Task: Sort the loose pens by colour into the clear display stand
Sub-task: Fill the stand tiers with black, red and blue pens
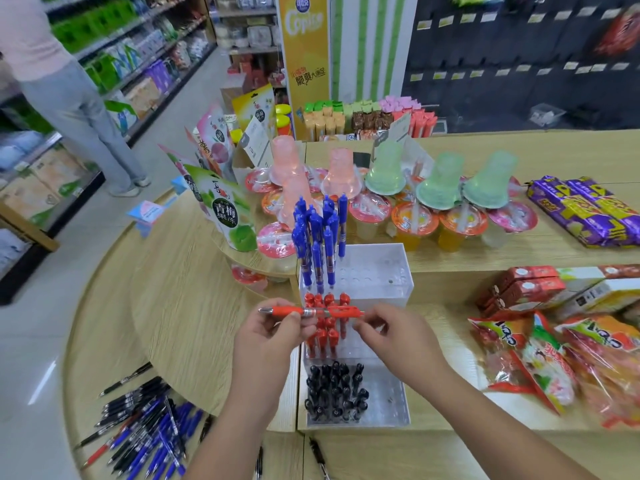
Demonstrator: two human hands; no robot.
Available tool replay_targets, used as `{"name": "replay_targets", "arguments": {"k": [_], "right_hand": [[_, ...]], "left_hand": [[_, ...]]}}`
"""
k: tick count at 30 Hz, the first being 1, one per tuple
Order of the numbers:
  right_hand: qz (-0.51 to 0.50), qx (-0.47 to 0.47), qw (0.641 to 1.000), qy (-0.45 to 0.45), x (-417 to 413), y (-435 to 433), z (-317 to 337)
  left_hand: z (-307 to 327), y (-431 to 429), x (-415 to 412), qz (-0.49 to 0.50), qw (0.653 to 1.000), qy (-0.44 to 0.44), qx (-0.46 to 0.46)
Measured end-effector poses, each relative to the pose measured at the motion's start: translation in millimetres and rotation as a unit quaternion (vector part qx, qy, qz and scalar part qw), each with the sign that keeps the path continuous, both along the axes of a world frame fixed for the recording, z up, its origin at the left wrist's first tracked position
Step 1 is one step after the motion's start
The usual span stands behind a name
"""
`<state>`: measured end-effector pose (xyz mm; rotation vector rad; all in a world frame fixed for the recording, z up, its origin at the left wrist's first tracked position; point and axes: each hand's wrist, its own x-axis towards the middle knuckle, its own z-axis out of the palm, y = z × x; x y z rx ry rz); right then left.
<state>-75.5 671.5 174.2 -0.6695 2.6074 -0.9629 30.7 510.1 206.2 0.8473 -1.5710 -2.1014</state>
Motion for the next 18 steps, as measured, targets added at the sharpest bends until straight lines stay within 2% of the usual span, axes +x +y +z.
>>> {"name": "replay_targets", "arguments": {"k": [1,2,4,6,8,10,13,16,18], "right_hand": [[-0.021,-0.097,0.99,-0.096,5.3,1.6,2.7],[-0.038,-0.188,0.962,-0.196,10.9,1.3,7.3],[-0.091,-0.308,0.893,-0.317,18.2,-2.6,9.3],[-0.144,-0.375,0.842,-0.36,19.9,-7.7,11.2],[-0.167,-0.41,0.824,-0.354,18.1,-10.8,15.5],[-0.187,-0.419,0.832,-0.31,13.1,-8.0,22.8],[-0.186,-0.346,0.908,-0.145,3.8,5.4,30.0],[-0.078,-0.207,0.975,0.029,1.8,14.3,28.9],[-0.025,-0.139,0.984,0.108,2.1,16.3,20.9]], "left_hand": [[-0.4,2.9,-2.2,-0.002,1.0,0.002,0.009],[-0.6,6.6,-4.7,-0.005,1.0,0.004,0.018],[-0.1,14.7,-9.9,-0.015,0.999,0.005,0.033],[2.1,18.6,-13.9,-0.035,0.999,-0.01,0.011],[3.5,16.8,-15.4,-0.06,0.997,-0.033,-0.038],[3.7,11.5,-15.2,-0.058,0.993,-0.047,-0.086],[-2.7,0.0,-8.9,-0.028,0.975,-0.085,-0.204],[-12.8,-5.1,-1.8,-0.076,0.944,-0.13,-0.293],[-18.3,-4.7,0.3,-0.094,0.939,-0.14,-0.301]]}}
